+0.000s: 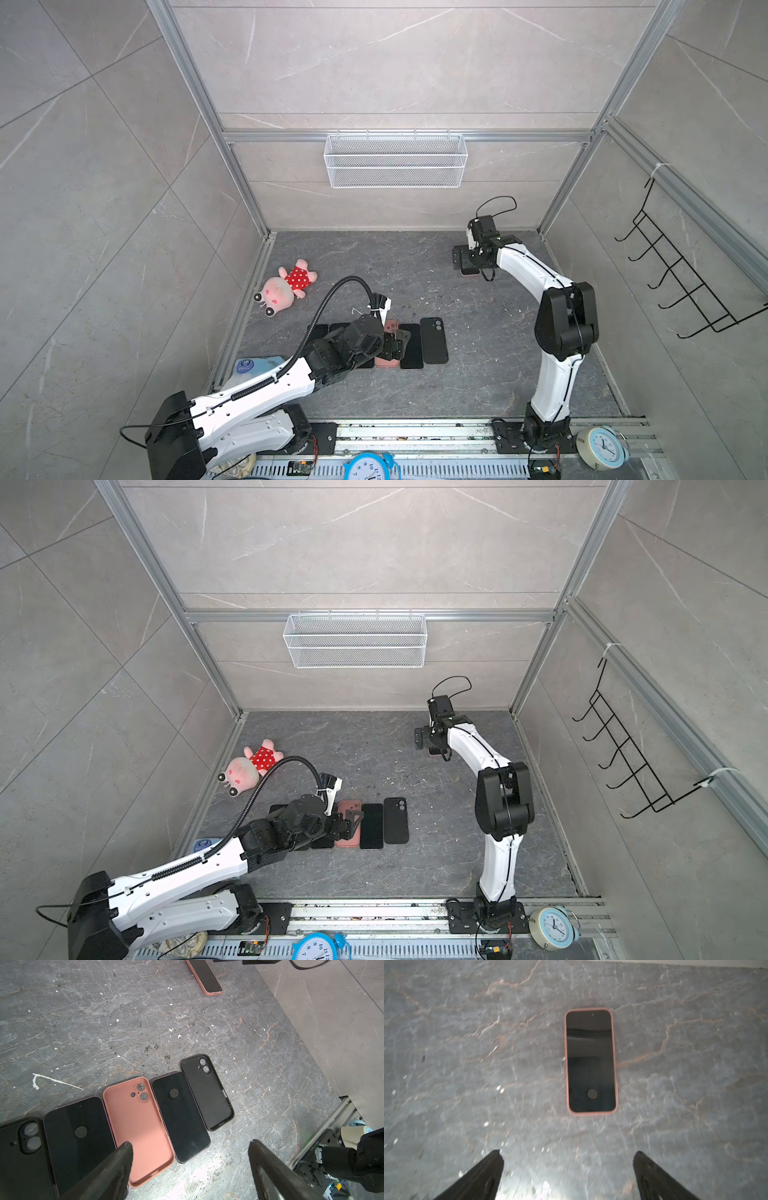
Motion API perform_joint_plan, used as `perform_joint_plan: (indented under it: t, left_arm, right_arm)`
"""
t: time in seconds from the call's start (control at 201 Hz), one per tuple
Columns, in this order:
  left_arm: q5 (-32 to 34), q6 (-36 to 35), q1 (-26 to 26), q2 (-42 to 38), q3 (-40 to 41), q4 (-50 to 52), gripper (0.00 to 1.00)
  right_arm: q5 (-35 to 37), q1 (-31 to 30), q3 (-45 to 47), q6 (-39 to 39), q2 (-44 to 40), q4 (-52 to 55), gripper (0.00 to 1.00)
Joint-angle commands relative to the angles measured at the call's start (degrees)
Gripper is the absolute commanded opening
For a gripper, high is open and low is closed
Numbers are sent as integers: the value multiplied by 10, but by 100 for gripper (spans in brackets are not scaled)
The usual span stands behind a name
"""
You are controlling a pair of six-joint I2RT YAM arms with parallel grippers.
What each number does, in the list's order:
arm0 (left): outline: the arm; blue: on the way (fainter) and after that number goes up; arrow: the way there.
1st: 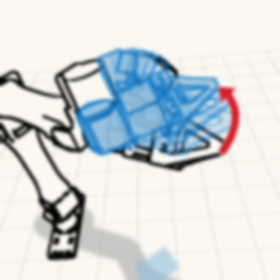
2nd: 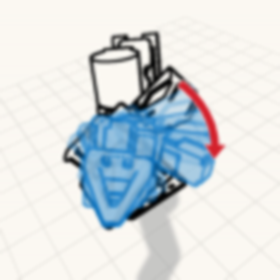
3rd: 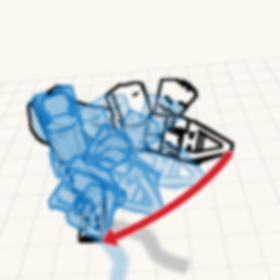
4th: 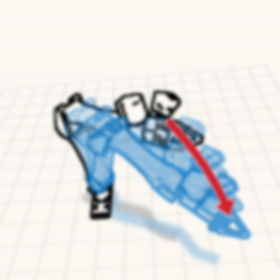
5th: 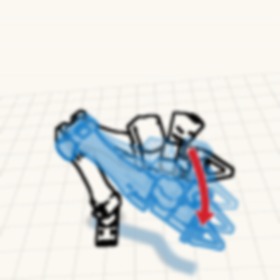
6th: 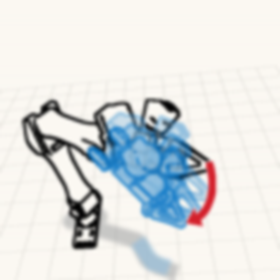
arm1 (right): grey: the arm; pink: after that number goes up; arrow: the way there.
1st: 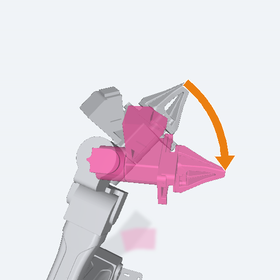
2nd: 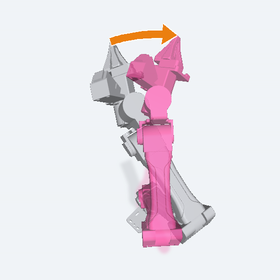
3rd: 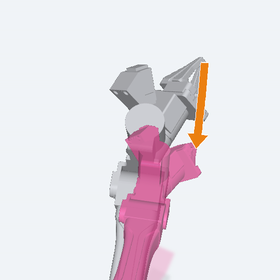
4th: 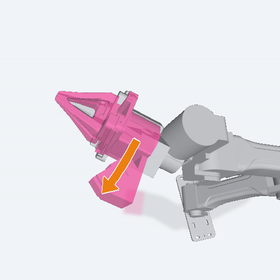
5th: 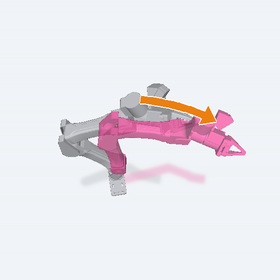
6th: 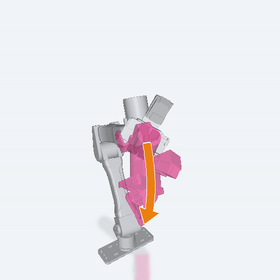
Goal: Take the phone out of the phone case
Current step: Pick up the phone from the top-right of the table.
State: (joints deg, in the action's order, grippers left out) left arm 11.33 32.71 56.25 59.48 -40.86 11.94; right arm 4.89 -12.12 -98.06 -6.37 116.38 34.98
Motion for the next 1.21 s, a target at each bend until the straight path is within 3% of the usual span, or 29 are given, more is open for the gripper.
perform_joint_plan:
  t: [0.0,0.324,1.201]
  left_arm:
    - [-7,-11,-4,0,0,-36,89]
    - [-4,-16,-10,18,-19,-33,89]
    - [-19,-19,-35,27,-25,-38,89]
  right_arm:
    - [-18,6,-67,31,57,41,100]
    - [-34,27,-192,42,188,93,100]
    - [-46,47,-296,76,285,184,99]
